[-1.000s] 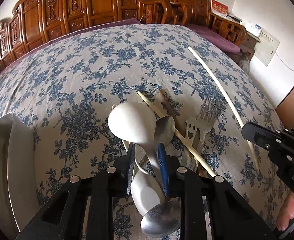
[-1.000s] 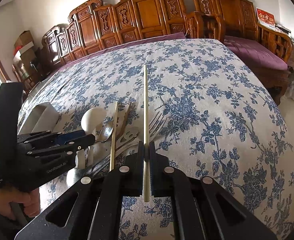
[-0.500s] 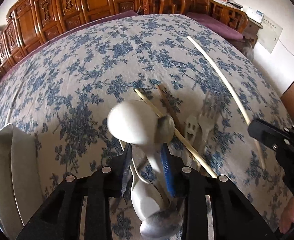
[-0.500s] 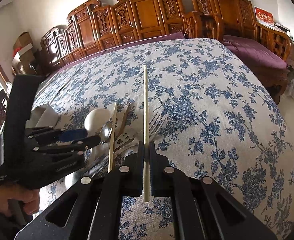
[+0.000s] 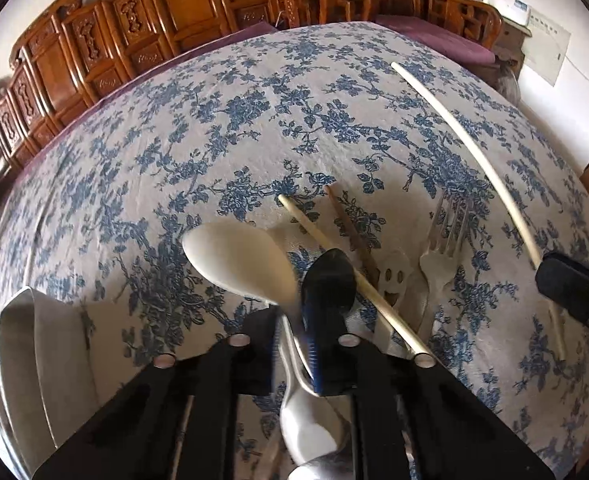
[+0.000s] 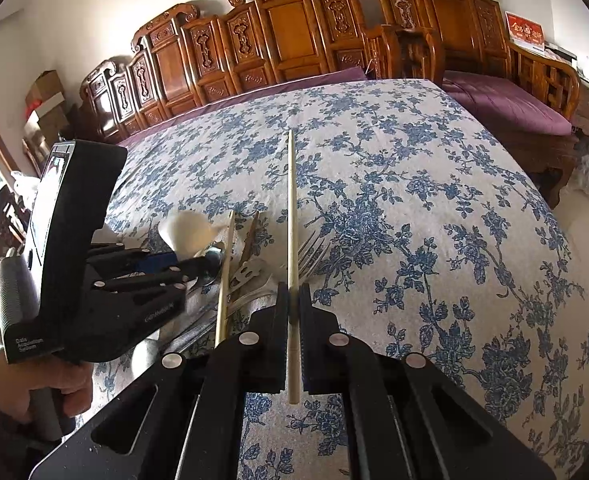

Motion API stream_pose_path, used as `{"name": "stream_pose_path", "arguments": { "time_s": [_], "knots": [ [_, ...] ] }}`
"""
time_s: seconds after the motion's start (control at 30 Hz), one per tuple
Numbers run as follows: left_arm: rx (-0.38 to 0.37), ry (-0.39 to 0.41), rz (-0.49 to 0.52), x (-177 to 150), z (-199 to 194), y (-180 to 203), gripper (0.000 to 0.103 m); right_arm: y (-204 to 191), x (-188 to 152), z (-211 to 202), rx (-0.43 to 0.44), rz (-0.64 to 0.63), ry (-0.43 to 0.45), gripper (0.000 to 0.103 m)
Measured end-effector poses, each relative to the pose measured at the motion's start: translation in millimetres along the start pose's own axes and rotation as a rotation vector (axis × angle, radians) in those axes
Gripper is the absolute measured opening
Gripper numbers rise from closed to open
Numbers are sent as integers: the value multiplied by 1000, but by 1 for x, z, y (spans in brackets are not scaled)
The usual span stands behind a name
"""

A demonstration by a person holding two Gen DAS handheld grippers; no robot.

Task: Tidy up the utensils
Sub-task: 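Carry the white plastic spoon with the left gripper toward the grey tray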

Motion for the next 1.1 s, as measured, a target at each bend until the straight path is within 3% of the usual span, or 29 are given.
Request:
{"name": "stream_pose_path", "arguments": {
  "time_s": [0.2,0.7,1.1],
  "knots": [
    [-56,17,-42,-1,-5,-7,3,0,1,-1,2,2,5,6],
    [-55,249,-76,26,-83,-30,2,-10,1,-3,0,-22,13,6],
    [-42,256,-45,-4,-120,-54,3,-46,-11,-8,20,-104,14,6]
  ]
}}
Point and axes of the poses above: each gripper's, at about its wrist camera, not at the fingertips, and z roughly the way its jaws point, y to its right, x to its top, the point moved 9 cm from there along z, roughly the way its jaws point, and after that the axes turned 10 degrees about z, right-handed, at the moved point
